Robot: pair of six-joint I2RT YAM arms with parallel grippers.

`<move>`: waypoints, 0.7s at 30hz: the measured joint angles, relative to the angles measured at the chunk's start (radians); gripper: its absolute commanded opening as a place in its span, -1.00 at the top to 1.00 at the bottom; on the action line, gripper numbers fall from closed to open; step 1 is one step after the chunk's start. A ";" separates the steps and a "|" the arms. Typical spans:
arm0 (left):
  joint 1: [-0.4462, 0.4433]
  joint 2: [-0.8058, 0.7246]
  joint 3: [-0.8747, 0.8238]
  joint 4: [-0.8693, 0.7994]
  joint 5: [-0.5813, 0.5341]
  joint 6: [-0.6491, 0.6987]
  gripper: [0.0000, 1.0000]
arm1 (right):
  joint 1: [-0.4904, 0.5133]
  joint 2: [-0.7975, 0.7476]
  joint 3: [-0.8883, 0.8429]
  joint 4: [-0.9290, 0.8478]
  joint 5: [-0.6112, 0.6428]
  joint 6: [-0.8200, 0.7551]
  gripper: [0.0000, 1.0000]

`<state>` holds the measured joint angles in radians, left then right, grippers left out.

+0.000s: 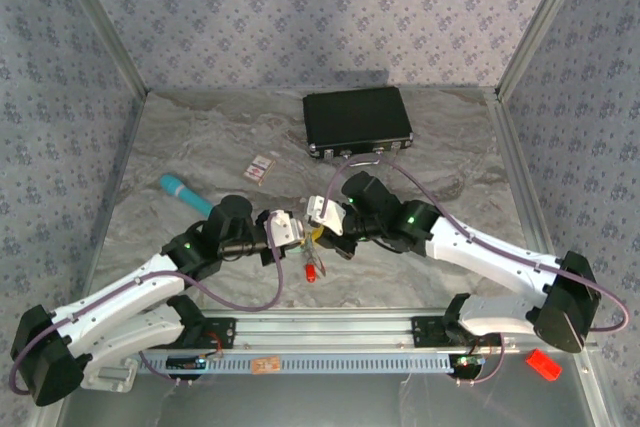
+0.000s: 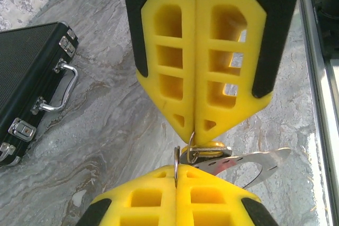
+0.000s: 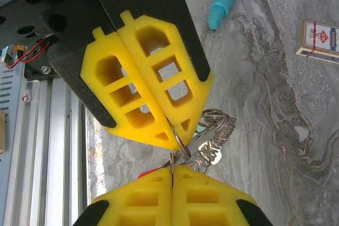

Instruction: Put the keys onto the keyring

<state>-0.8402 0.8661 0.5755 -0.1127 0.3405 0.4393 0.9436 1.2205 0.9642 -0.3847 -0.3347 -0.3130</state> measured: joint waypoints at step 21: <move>-0.025 -0.006 0.000 -0.003 -0.072 0.066 1.00 | -0.021 0.051 0.043 -0.024 0.012 0.099 1.00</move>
<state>-0.8654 0.8597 0.5755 -0.1158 0.2680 0.5056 0.9226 1.2716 1.0077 -0.4088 -0.3225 -0.2138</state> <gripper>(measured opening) 0.043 0.053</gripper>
